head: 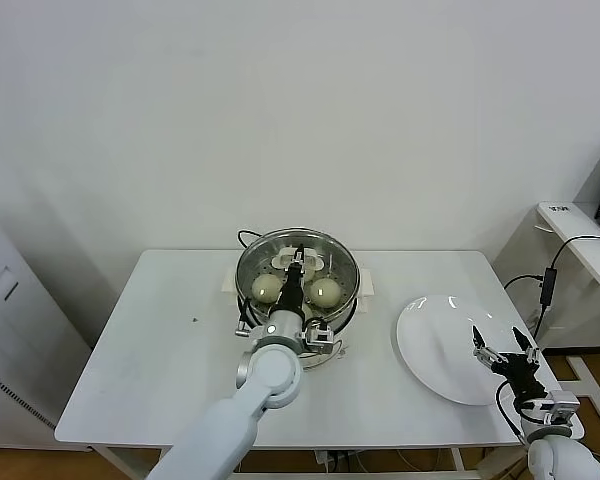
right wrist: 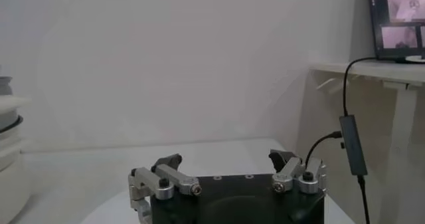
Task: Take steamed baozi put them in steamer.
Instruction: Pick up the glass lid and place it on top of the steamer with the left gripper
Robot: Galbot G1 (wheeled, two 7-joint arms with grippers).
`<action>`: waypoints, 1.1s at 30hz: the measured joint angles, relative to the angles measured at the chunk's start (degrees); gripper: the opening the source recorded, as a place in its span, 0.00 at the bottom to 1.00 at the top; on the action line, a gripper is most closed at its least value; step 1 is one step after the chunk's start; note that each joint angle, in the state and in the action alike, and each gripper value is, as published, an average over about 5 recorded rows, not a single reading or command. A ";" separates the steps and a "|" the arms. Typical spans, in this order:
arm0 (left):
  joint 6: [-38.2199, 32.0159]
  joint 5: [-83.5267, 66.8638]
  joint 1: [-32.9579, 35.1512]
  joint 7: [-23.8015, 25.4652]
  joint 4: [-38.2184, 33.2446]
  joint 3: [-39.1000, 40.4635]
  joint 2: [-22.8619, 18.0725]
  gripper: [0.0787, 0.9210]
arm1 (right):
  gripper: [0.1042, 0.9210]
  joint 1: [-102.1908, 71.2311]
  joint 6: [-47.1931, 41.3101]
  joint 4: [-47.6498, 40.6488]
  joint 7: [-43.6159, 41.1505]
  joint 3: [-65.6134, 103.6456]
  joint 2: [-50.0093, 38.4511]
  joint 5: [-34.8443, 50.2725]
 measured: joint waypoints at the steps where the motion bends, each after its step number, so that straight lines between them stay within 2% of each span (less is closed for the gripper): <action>1: -0.05 -0.04 -0.05 -0.05 0.15 0.01 -0.06 0.03 | 0.88 -0.02 0.00 0.04 0.00 0.02 0.01 0.00; 27: 0.26 -2.76 0.26 -1.54 2.22 -0.39 -0.24 0.04 | 0.88 -0.61 0.74 -0.06 -0.42 1.08 0.54 -0.23; 30: 0.54 -3.36 0.32 -1.75 2.10 -0.52 -0.19 0.09 | 0.88 -0.74 0.79 -0.02 -0.48 1.19 0.57 -0.22; 33: 0.71 -4.35 0.52 -1.88 1.67 -0.86 0.10 0.18 | 0.88 -0.84 0.83 0.09 -0.56 1.24 0.59 -0.19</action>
